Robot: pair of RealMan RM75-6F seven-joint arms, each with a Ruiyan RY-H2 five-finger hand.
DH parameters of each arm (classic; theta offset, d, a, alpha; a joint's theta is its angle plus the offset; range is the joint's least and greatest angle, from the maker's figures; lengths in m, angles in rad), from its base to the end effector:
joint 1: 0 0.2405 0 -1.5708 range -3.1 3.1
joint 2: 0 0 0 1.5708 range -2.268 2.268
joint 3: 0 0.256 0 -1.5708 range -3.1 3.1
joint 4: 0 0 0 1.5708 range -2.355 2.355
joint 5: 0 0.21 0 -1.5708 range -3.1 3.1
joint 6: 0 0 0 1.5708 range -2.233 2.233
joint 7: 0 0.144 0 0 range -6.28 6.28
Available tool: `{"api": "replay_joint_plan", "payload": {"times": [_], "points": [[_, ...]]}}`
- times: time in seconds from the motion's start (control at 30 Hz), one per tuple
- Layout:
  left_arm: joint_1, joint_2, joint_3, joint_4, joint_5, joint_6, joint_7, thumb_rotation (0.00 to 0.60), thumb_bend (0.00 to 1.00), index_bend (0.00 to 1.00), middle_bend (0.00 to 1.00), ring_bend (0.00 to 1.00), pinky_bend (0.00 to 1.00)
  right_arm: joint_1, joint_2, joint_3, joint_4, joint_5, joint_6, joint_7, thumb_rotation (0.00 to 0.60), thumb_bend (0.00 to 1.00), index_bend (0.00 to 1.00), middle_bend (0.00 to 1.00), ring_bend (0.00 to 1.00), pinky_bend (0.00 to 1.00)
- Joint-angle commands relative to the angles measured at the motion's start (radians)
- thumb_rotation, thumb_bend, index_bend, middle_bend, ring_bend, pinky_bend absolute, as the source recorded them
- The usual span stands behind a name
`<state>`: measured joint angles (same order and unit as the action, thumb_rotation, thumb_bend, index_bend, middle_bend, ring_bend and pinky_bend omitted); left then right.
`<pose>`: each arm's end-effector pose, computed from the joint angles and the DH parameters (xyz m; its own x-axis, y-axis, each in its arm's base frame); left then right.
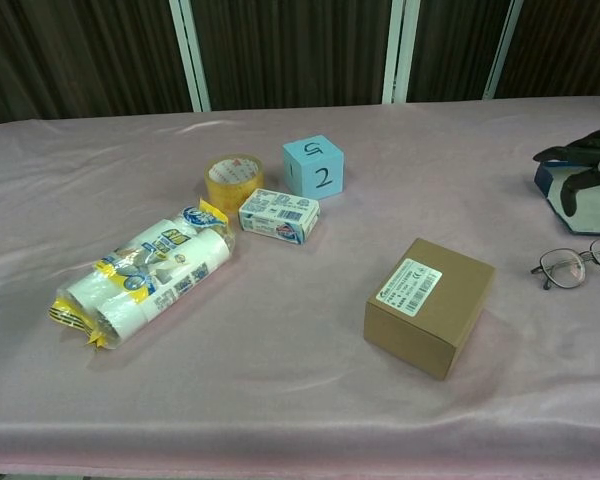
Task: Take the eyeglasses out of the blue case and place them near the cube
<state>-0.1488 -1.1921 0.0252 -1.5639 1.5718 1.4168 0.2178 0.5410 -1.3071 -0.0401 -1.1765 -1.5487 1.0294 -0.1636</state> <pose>-0.3025 0.1833 0.1168 0.5813 0.0886 0.8089 0.8097 -0.1615 -0.5642 -0.3057 -0.3152 0.0795 0.8197 -0.1381 0.5559 -0.5553 -0.4298 0.7120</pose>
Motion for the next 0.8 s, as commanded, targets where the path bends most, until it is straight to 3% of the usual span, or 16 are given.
{"api": "replay_joint_plan", "payload": {"times": [0.03,0.37,0.8], "points": [[0.0,0.0,0.0,0.0,0.0,0.0,0.0,0.6,0.43,0.0,0.0,0.0,0.05,0.0,0.001,-0.008,0.008,-0.006,-0.01,0.017,0.6,0.42,0.55,0.01,0.0,0.0],[0.0,-0.001,0.0,-0.001,0.0,-0.002,0.003,0.6,0.43,0.0,0.0,0.0,0.05,0.011,-0.089,-0.021,0.147,-0.026,-0.045,0.065,0.6,0.48,0.57,0.02,0.0,0.0],[0.003,0.003,-0.001,0.001,0.0,0.004,-0.007,0.6,0.43,0.0,0.0,0.0,0.05,0.017,-0.132,-0.022,0.215,-0.025,-0.067,0.092,0.6,0.52,0.6,0.03,0.0,0.0]]}}
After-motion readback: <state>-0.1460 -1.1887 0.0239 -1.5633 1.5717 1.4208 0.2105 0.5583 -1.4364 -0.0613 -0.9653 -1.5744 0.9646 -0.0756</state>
